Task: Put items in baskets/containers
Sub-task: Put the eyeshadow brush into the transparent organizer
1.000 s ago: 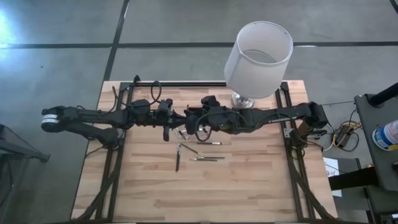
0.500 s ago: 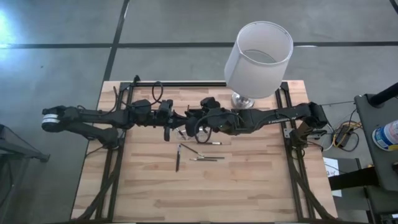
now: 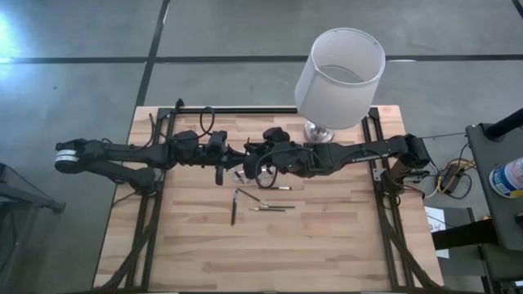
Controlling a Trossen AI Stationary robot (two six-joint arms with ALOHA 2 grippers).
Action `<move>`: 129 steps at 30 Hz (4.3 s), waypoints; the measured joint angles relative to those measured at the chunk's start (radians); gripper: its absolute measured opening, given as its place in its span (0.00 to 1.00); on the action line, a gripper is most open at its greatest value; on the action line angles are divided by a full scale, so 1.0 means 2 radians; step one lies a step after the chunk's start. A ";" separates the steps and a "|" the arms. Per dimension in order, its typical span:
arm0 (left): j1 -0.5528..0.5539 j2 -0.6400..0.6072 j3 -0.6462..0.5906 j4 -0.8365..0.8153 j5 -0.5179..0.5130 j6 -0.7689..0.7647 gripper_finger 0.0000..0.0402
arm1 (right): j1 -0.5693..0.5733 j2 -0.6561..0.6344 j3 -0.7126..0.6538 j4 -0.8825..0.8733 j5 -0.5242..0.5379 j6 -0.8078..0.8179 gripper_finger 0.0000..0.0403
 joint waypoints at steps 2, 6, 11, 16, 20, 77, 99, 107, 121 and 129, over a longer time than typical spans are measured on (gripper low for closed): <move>0.000 0.000 0.000 -0.002 0.000 0.000 0.04 | 0.000 0.001 0.000 0.000 0.002 -0.002 0.04; 0.000 -0.001 0.000 -0.023 -0.006 0.001 0.11 | 0.003 0.001 -0.003 -0.017 0.030 0.000 0.04; -0.002 -0.006 0.000 -0.098 -0.006 -0.004 0.23 | 0.008 0.001 -0.004 -0.044 0.065 0.011 0.04; -0.013 -0.032 -0.001 -0.178 -0.006 -0.008 0.31 | 0.010 0.016 -0.006 -0.064 0.078 0.031 0.04; -0.026 -0.063 -0.001 -0.216 -0.028 0.008 0.32 | 0.010 0.047 -0.006 -0.064 0.072 0.039 0.03; -0.121 -0.176 -0.124 -0.364 -0.119 -0.255 0.32 | 0.096 0.122 -0.006 -0.267 -0.164 -0.066 0.35; -0.186 -0.175 -0.233 -0.185 -0.119 -0.380 0.32 | 0.061 0.131 -0.096 -0.325 -0.241 -0.288 0.27; -0.186 -0.175 -0.233 -0.185 -0.134 -0.379 0.32 | 0.043 0.131 -0.114 -0.286 -0.267 -0.297 0.26; -0.186 -0.175 -0.234 -0.186 -0.168 -0.378 0.32 | 0.043 0.130 -0.144 -0.244 -0.292 -0.299 0.25; -0.185 -0.175 -0.234 -0.186 -0.172 -0.379 0.32 | 0.042 0.127 -0.167 -0.225 -0.293 -0.264 0.17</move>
